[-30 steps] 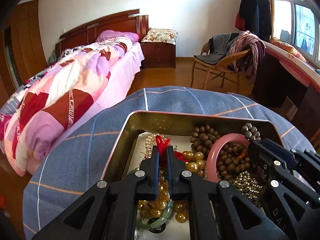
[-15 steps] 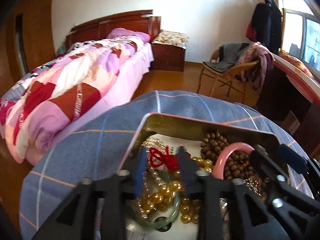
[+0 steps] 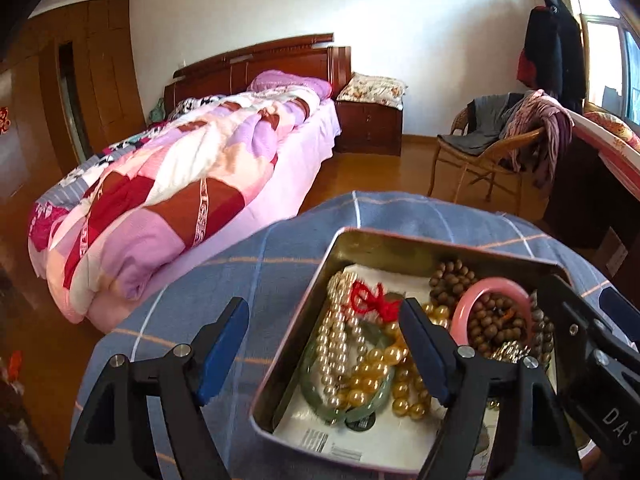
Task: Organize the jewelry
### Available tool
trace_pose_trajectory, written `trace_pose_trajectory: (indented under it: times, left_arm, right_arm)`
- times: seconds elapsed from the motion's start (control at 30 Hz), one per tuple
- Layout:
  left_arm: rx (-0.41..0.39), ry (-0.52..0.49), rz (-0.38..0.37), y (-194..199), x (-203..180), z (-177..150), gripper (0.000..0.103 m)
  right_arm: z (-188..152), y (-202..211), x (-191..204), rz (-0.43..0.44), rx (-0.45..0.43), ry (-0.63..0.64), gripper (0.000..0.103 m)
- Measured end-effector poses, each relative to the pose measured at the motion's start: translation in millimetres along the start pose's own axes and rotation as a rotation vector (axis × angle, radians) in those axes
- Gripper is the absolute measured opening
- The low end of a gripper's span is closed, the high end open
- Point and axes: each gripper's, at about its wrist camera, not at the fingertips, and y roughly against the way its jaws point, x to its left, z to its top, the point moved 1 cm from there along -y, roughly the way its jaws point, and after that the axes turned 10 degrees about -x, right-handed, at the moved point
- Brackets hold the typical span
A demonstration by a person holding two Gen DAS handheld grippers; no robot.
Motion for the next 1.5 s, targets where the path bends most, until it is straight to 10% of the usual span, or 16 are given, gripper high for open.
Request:
trace_pose_trajectory:
  times: [0.57, 1.5]
  left_arm:
    - [0.026, 0.015, 0.034, 51.0, 24.2, -24.5, 0.077]
    - [-0.335, 0.024, 0.062, 216.9, 48.6, -6.1, 0.085]
  right_arm:
    - [-11.4, 56.3, 10.5, -0.011, -0.041, 0.071, 0.102]
    - [23.5, 207.4, 22.0, 0.013, -0.369, 0.084, 0.103]
